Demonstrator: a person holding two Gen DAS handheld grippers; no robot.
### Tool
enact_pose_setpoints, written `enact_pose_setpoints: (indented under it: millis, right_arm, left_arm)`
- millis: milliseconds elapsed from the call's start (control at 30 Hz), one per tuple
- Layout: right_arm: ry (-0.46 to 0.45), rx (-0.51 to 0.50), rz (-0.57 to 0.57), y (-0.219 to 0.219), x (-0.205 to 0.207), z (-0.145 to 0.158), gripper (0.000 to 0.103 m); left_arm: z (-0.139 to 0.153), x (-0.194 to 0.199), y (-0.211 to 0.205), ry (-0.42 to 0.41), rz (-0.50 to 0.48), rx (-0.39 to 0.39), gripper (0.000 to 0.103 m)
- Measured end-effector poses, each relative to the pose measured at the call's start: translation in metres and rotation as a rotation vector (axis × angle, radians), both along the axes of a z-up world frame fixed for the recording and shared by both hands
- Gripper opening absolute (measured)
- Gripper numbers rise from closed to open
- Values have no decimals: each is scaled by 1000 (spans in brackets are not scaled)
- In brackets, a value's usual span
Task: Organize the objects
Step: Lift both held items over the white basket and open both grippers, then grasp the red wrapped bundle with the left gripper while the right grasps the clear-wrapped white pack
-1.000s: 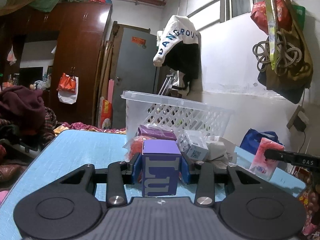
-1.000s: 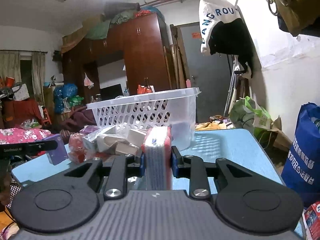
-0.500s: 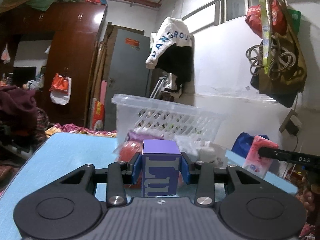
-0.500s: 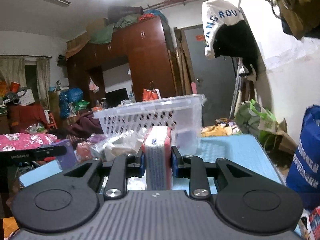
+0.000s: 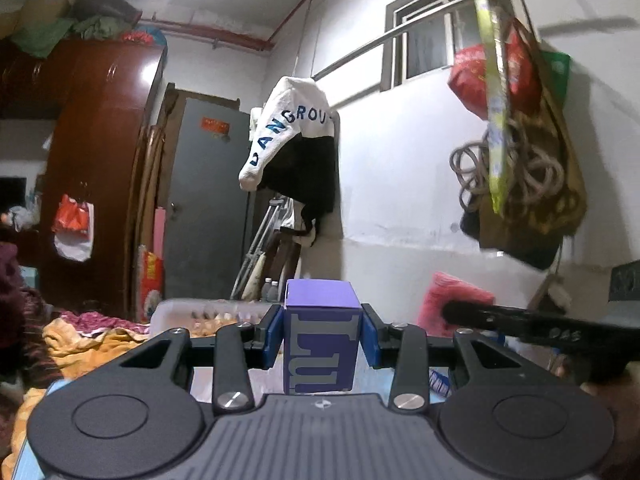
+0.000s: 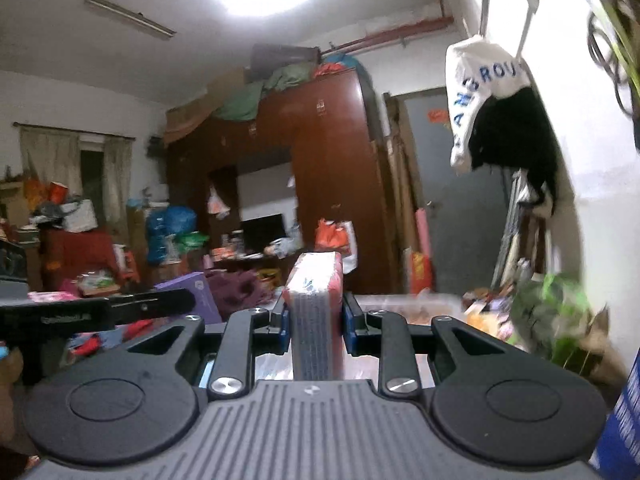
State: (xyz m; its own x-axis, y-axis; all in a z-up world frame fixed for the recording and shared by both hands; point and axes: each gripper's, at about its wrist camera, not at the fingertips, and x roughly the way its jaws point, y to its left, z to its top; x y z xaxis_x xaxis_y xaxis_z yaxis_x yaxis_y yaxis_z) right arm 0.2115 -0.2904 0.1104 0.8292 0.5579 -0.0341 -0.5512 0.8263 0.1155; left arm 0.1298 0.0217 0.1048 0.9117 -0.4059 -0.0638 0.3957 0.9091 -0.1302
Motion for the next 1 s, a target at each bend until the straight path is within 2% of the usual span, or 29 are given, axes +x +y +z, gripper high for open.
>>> enact_pose_setpoints:
  millis: [100, 167, 300, 467, 500, 533, 567, 600, 633, 667, 733, 833, 933, 1000]
  right_arm:
    - [45, -30, -30, 11, 43, 18, 28]
    - [103, -41, -41, 14, 71, 19, 28]
    - [169, -99, -87, 28, 100, 6, 28]
    - [222, -141, -66, 40, 110, -8, 31]
    - [220, -148, -75, 42, 110, -10, 32]
    - [211, -159, -89, 43, 108, -11, 42]
    - [202, -162, -93, 44, 103, -10, 60]
    - [190, -151, -90, 41, 97, -8, 72]
    - [172, -131, -84, 36, 86, -5, 93]
    - [142, -107, -76, 30, 72, -6, 103]
    - [106, -71, -65, 18, 50, -7, 103]
    - [143, -40, -48, 2, 20, -27, 103]
    - [176, -57, -18, -8, -14, -61, 103]
    - [202, -67, 10, -8, -33, -81, 103]
  left_arm:
    - [24, 42, 3, 51, 50, -24, 44]
    - [30, 75, 7, 124, 66, -51, 44]
    - [18, 116, 9, 227, 89, -81, 44]
    - [-8, 130, 4, 274, 77, -64, 45]
    - [-12, 130, 5, 271, 92, -62, 54]
    - [-13, 129, 4, 258, 113, -51, 64]
    - [-14, 127, 3, 244, 153, -24, 84]
    - [-11, 125, 1, 228, 187, -3, 86]
    - [-10, 118, 1, 208, 206, 11, 86]
    - [-9, 108, 4, 188, 204, 8, 86]
    - [-6, 90, 11, 166, 157, -30, 86]
    - [-15, 51, 23, 156, 133, -42, 87]
    - [-41, 13, 30, 184, 125, -9, 89]
    - [-61, -2, 36, 209, 107, -19, 89]
